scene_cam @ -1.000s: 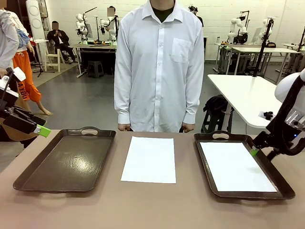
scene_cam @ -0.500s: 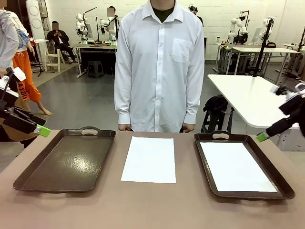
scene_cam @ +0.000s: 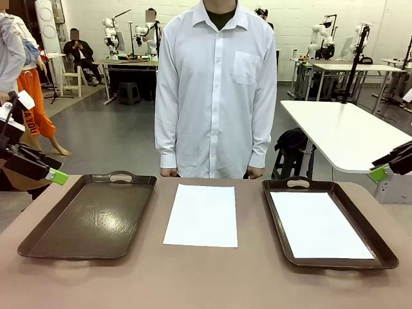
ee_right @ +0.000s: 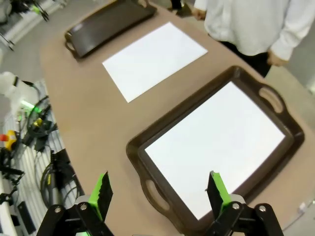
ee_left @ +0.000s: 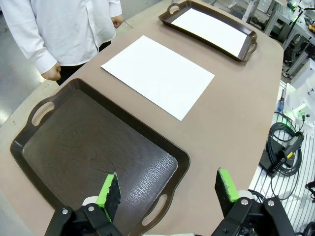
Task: Sort the A4 documents.
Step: Receive the A4 Paper.
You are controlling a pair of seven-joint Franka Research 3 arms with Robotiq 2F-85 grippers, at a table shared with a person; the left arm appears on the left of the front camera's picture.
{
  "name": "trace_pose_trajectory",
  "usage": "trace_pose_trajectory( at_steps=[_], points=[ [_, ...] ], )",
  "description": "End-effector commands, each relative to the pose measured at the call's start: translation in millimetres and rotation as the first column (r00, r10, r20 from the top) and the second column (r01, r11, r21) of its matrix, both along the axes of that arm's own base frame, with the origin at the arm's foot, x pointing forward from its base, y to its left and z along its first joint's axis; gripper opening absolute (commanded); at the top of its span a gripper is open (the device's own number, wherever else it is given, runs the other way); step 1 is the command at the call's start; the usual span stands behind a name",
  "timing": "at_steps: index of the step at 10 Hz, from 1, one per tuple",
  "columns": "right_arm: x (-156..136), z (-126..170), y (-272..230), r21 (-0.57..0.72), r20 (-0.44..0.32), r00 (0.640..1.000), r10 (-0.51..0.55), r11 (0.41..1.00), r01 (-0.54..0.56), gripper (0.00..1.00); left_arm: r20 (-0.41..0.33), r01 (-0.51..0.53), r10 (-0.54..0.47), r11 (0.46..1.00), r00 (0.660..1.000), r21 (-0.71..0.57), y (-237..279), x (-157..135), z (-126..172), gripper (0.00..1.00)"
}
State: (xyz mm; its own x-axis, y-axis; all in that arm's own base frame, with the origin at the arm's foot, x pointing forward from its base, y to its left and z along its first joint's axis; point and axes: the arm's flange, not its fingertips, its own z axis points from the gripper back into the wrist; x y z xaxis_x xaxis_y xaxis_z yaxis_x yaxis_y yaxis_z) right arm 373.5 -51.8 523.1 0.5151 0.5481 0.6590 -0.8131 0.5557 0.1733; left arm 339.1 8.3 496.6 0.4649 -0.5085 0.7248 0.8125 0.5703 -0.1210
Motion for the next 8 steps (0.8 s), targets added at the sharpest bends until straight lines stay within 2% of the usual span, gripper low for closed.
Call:
trace_pose_trajectory(
  at_steps=[1,6,8],
  points=[
    [3,11,10,-0.014,-0.027,0.999,0.042,0.999,-0.043,1.00,0.011,0.016,-0.016,1.000,1.000,-0.012,2,1,-1,1.00],
    [-6,11,3,0.039,-0.067,0.992,0.108,0.994,-0.106,1.00,0.011,0.016,-0.016,1.000,1.000,-0.012,2,1,-1,1.00],
    [-5,5,0,0.009,-0.074,0.991,0.112,0.994,-0.111,1.00,0.011,0.016,-0.016,1.000,1.000,-0.012,2,1,-1,1.00]
  ],
)
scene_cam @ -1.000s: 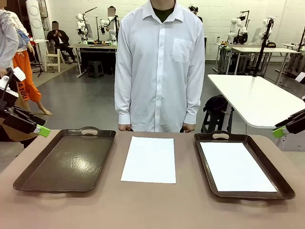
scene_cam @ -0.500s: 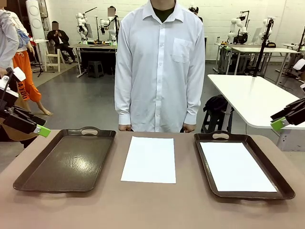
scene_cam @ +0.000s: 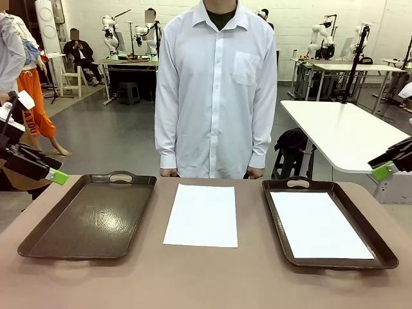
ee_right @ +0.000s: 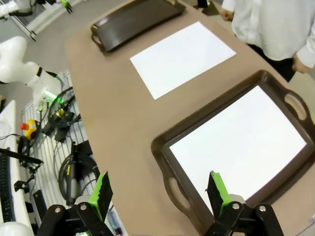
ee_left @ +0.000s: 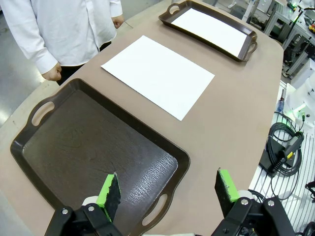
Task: Sort the A4 documents.
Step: Receive the A4 Paper.
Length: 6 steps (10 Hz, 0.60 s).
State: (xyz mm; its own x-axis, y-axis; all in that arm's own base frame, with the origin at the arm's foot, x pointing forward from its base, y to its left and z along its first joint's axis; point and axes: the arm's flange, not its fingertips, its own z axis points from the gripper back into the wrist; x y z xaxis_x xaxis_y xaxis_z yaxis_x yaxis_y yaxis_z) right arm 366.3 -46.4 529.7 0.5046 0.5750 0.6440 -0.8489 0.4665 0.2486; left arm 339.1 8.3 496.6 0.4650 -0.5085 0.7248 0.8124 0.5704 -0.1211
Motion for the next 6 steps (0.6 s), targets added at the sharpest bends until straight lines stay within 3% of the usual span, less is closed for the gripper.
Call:
trace_pose_trajectory(
  at_steps=[1,6],
  points=[
    [0.0,2.1,2.6,0.012,0.006,1.000,0.000,1.000,0.000,1.00,0.011,0.016,-0.016,1.000,1.000,-0.012,1.6,0.7,-1.0,1.00],
    [0.0,2.1,2.6,0.012,0.006,1.000,0.000,1.000,0.000,1.00,0.011,0.016,-0.016,1.000,1.000,-0.012,1.6,0.7,-1.0,1.00]
  ],
)
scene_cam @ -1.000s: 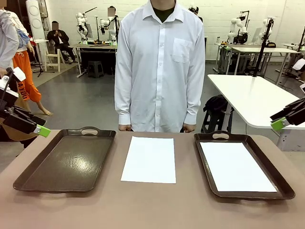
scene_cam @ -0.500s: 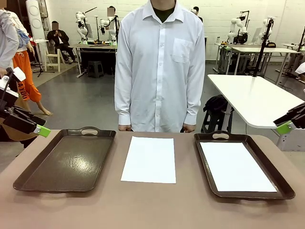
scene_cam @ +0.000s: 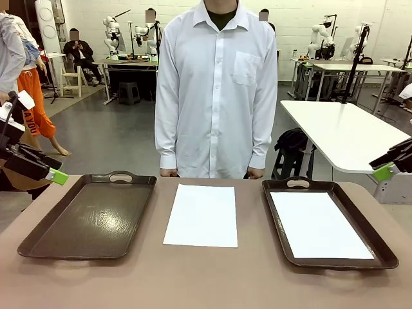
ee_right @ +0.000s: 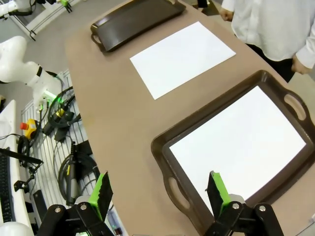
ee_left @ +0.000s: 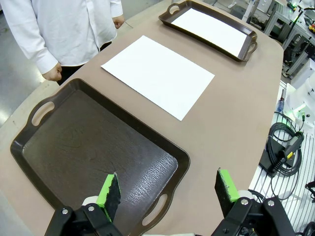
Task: Sort the A4 documents.
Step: Receive the A4 Paper.
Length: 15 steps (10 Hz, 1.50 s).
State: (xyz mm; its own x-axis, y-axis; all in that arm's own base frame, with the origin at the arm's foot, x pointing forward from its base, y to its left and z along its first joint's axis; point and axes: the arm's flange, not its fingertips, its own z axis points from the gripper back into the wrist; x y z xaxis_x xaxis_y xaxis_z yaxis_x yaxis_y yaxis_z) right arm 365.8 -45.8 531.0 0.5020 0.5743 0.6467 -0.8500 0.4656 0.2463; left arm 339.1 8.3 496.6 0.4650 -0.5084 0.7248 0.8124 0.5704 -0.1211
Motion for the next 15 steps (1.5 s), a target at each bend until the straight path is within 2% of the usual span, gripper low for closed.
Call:
trace_pose_trajectory(
  at_steps=[1,15],
  points=[
    [0.5,0.8,1.9,0.010,0.002,1.000,-0.001,1.000,0.001,1.00,0.011,0.016,-0.016,1.000,1.000,-0.012,1.6,0.7,-1.0,1.00],
    [0.5,0.8,1.9,0.010,0.002,1.000,-0.001,1.000,0.001,1.00,0.011,0.016,-0.016,1.000,1.000,-0.012,1.6,0.7,-1.0,1.00]
  ],
)
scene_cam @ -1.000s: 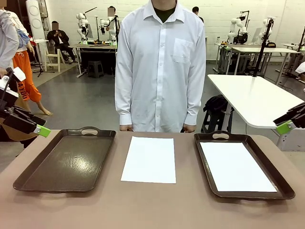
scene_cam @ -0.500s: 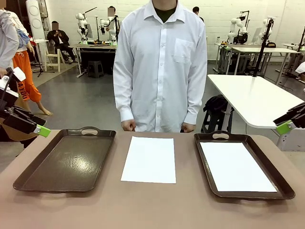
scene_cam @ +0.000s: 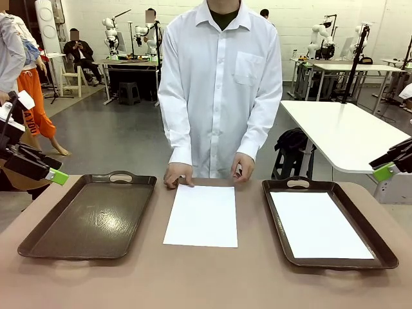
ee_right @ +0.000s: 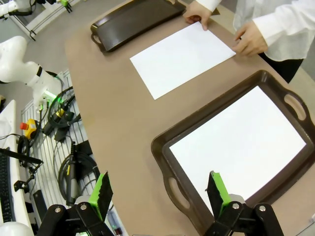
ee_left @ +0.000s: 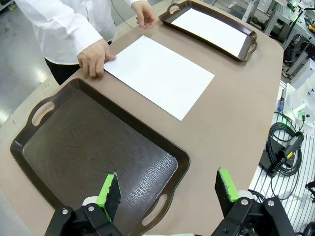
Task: Sort the A4 documents.
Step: Receive the A4 Paper.
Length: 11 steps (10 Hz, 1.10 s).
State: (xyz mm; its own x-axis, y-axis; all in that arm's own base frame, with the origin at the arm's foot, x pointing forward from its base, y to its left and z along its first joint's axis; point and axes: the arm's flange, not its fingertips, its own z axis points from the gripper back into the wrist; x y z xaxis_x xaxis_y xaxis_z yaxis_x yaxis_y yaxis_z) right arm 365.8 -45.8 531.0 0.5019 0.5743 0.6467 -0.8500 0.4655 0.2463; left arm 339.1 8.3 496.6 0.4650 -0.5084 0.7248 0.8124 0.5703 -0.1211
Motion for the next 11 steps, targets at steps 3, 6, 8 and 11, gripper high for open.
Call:
trace_pose_trajectory(
  at_steps=[3,6,8,11],
  points=[
    [0.5,0.8,1.9,0.010,0.002,1.000,-0.001,1.000,0.001,1.00,0.011,0.016,-0.016,1.000,1.000,-0.012,1.6,0.7,-1.0,1.00],
    [0.5,0.8,1.9,0.010,0.002,1.000,-0.001,1.000,0.001,1.00,0.011,0.016,-0.016,1.000,1.000,-0.012,1.6,0.7,-1.0,1.00],
    [0.5,0.8,1.9,0.010,0.002,1.000,-0.001,1.000,0.001,1.00,0.011,0.016,-0.016,1.000,1.000,-0.012,1.6,0.7,-1.0,1.00],
    [0.5,0.8,1.9,0.010,0.002,1.000,-0.001,1.000,0.001,1.00,0.011,0.016,-0.016,1.000,1.000,-0.012,1.6,0.7,-1.0,1.00]
  ],
)
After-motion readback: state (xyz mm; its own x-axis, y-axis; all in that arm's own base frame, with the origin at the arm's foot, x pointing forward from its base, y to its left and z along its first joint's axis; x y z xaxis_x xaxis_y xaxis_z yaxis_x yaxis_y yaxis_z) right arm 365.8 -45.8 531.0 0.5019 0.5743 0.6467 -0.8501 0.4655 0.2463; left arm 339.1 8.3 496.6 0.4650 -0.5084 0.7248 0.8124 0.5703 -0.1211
